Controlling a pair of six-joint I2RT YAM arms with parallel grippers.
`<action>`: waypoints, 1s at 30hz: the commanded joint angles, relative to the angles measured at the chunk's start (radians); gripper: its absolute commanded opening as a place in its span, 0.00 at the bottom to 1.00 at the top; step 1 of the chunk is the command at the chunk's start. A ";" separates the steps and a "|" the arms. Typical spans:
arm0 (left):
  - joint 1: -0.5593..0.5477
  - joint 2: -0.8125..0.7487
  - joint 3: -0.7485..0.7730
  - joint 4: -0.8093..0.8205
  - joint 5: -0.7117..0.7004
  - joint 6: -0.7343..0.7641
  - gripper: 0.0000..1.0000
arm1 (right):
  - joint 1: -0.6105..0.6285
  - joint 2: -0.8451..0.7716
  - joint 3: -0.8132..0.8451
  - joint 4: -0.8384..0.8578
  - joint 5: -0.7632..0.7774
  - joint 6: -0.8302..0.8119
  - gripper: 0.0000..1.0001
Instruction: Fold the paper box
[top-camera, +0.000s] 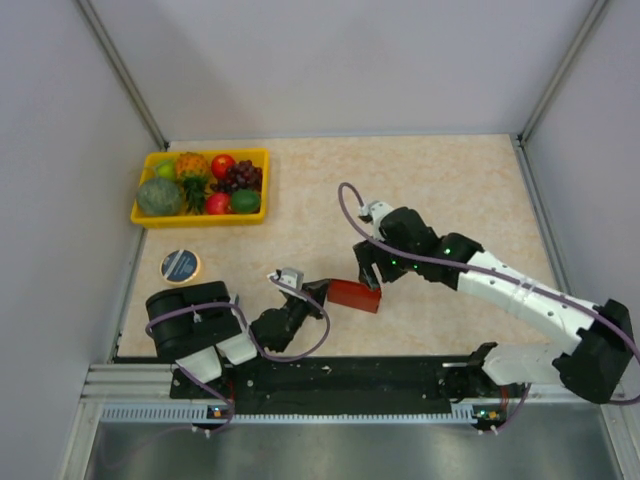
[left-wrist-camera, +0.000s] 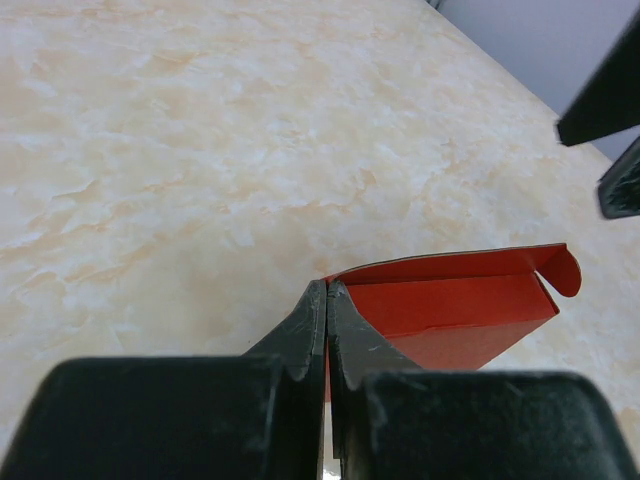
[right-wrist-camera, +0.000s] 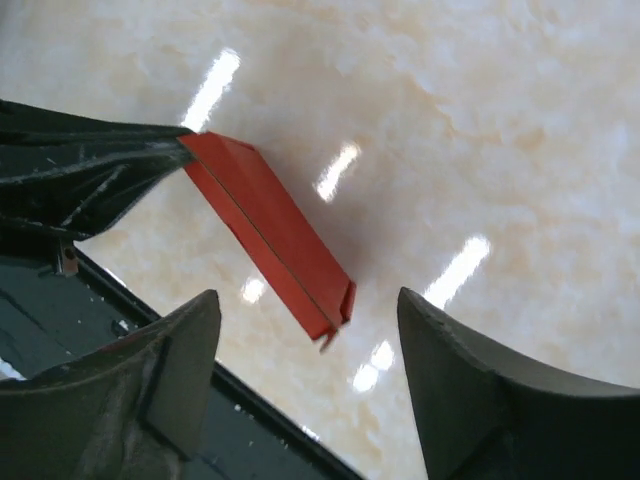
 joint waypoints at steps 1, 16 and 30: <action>-0.018 0.055 -0.206 0.118 0.043 0.006 0.00 | -0.017 -0.099 0.043 -0.253 0.166 0.317 0.63; -0.037 0.058 -0.200 0.117 0.021 0.012 0.00 | -0.019 -0.001 -0.006 -0.243 0.081 0.457 0.20; -0.043 0.053 -0.202 0.118 0.020 0.012 0.00 | -0.020 0.047 -0.037 -0.161 0.053 0.520 0.05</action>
